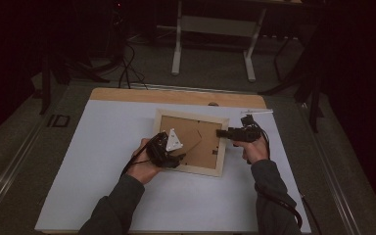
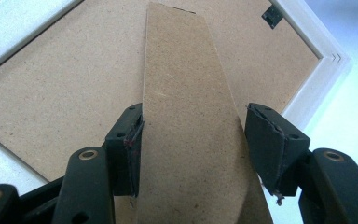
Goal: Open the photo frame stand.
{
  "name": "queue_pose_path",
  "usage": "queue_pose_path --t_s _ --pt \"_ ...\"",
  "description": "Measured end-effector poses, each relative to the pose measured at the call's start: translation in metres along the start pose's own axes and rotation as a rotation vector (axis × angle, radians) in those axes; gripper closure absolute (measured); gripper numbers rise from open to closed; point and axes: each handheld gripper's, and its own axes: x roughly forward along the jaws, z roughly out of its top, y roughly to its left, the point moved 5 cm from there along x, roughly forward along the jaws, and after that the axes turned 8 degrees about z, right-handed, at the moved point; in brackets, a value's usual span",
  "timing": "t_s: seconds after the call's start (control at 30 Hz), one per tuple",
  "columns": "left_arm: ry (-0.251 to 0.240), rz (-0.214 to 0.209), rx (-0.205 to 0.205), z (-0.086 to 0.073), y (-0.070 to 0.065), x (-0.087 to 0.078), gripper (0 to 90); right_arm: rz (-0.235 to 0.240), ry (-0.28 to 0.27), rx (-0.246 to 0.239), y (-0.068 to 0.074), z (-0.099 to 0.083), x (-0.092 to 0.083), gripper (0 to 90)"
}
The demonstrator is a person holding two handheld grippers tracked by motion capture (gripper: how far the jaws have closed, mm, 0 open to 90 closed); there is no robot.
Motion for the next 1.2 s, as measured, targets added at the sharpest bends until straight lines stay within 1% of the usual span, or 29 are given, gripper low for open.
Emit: queue_pose_path --t_s 0.07,0.17,0.2,0.27,0.4,0.47,0.67,0.77,0.8,0.97,1.07,1.2 --pt "-0.001 -0.003 -0.002 0.000 0.000 0.000 42.4 0.009 -0.007 0.006 0.000 0.000 -0.001 53.8" --pt "-0.002 0.006 -0.003 -0.001 0.002 0.000 42.3 0.000 -0.011 0.000 0.000 0.000 -0.003 57.0" --pt "-0.004 0.003 -0.004 -0.001 0.003 0.000 42.2 -0.006 -0.014 0.000 0.000 0.001 -0.004 57.9" --pt "-0.007 0.009 0.004 -0.001 0.002 0.000 42.3 -0.010 -0.010 -0.005 0.001 0.001 -0.005 57.9" --pt "-0.011 0.014 0.003 0.000 0.003 0.000 42.2 -0.012 -0.014 -0.011 0.002 0.002 -0.005 58.2" --pt "-0.013 0.021 0.006 0.000 0.003 0.000 42.3 -0.011 -0.031 -0.015 0.003 0.003 -0.006 58.8" --pt "-0.021 0.035 0.009 0.000 0.005 0.000 42.3 -0.020 -0.050 -0.024 0.005 0.005 -0.007 59.5" --pt "-0.014 0.057 0.024 -0.001 0.006 0.002 42.3 -0.024 -0.059 -0.030 0.006 0.006 -0.007 59.7" --pt "-0.011 0.062 0.025 -0.002 0.007 0.003 42.2 -0.028 -0.064 -0.039 0.008 0.007 -0.008 59.9" --pt "-0.010 0.076 0.026 -0.002 0.008 0.006 42.3 -0.037 -0.074 -0.043 0.009 0.009 -0.008 60.2" --pt "-0.008 0.074 0.022 -0.002 0.008 0.006 42.4 -0.038 -0.080 -0.050 0.010 0.009 -0.009 60.3" --pt "-0.009 0.056 0.010 -0.003 0.009 0.006 42.5 -0.038 -0.085 -0.054 0.010 0.009 -0.009 60.3"
